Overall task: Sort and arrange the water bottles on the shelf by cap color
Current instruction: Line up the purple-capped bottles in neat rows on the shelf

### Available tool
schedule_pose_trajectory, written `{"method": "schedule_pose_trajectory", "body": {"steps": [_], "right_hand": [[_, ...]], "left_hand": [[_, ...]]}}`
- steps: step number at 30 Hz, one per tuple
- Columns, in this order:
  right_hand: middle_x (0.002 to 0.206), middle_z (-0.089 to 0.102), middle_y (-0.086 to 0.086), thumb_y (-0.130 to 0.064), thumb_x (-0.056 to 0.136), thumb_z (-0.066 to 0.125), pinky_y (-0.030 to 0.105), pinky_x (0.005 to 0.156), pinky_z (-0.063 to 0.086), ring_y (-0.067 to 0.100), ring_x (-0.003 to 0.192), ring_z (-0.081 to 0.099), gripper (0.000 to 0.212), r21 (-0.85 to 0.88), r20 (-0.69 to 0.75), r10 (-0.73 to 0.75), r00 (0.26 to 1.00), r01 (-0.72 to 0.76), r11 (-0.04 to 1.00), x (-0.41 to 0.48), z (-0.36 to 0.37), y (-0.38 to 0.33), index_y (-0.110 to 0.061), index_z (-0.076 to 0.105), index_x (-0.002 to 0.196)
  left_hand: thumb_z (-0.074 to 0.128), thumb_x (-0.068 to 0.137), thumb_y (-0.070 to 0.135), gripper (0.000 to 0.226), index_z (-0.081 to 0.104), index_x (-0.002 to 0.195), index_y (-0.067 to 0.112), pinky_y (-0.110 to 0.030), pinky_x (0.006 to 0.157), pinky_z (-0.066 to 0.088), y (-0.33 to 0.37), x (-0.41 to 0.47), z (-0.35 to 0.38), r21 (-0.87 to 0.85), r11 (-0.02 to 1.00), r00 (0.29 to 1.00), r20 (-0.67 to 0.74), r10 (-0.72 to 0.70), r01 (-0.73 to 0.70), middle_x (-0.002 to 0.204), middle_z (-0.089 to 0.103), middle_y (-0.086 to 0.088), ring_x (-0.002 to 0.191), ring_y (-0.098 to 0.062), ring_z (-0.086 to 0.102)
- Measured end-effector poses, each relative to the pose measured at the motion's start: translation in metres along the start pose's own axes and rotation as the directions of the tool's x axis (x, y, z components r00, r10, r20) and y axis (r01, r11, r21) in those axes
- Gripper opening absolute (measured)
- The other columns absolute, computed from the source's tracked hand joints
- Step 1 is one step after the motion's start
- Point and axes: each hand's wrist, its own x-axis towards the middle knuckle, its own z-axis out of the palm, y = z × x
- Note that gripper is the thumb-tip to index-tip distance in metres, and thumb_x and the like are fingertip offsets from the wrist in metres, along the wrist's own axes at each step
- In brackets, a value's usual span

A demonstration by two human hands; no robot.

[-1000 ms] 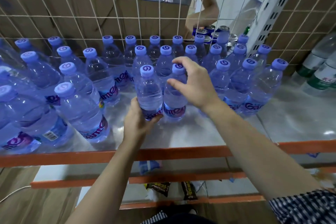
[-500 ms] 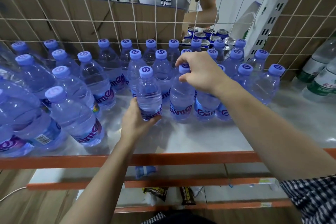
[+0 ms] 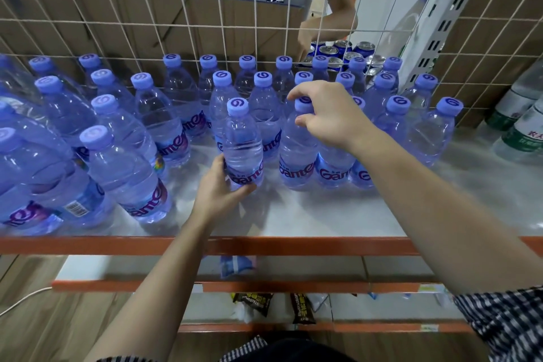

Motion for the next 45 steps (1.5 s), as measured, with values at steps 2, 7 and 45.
{"method": "schedule_pose_trajectory", "body": {"steps": [2, 7, 45], "right_hand": [[0.123, 0.064, 0.007, -0.001, 0.082, 0.069, 0.027, 0.084, 0.042, 0.023, 0.115, 0.056, 0.041, 0.036, 0.007, -0.001, 1.0, 0.0, 0.999, -0.001, -0.001, 0.0, -0.012, 0.065, 0.121], [0.127, 0.063, 0.006, -0.002, 0.082, 0.067, 0.024, 0.09, 0.043, 0.021, 0.118, 0.055, 0.044, 0.041, 0.019, -0.005, 1.0, 0.004, 0.999, -0.006, -0.004, 0.0, -0.013, 0.064, 0.125], [0.098, 0.067, 0.0, -0.01, 0.085, 0.064, 0.027, 0.081, 0.048, 0.02, 0.092, 0.06, 0.016, 0.13, -0.043, 0.003, 0.999, 0.002, 0.991, -0.144, 0.121, 0.027, -0.014, 0.072, 0.099]], "left_hand": [[0.088, 0.069, 0.026, 0.076, 0.046, 0.133, 0.019, -0.005, 0.079, 0.044, 0.0, 0.0, -0.002, 0.009, 1.0, 1.0, 0.015, -0.007, 0.007, 0.116, 0.063, 0.01, 0.1, -0.001, 0.062], [0.088, 0.067, 0.026, 0.072, 0.043, 0.123, 0.036, -0.015, 0.079, 0.051, 0.007, 0.003, 0.0, -0.039, 0.999, 1.0, 0.005, -0.016, 0.016, 0.107, 0.061, 0.027, 0.095, 0.015, 0.06], [0.09, 0.064, 0.036, 0.068, 0.052, 0.118, 0.019, -0.04, 0.085, 0.056, 0.031, -0.001, 0.029, 0.078, 0.995, 0.996, -0.075, -0.057, 0.063, 0.111, 0.07, 0.005, 0.101, -0.015, 0.067]]}}
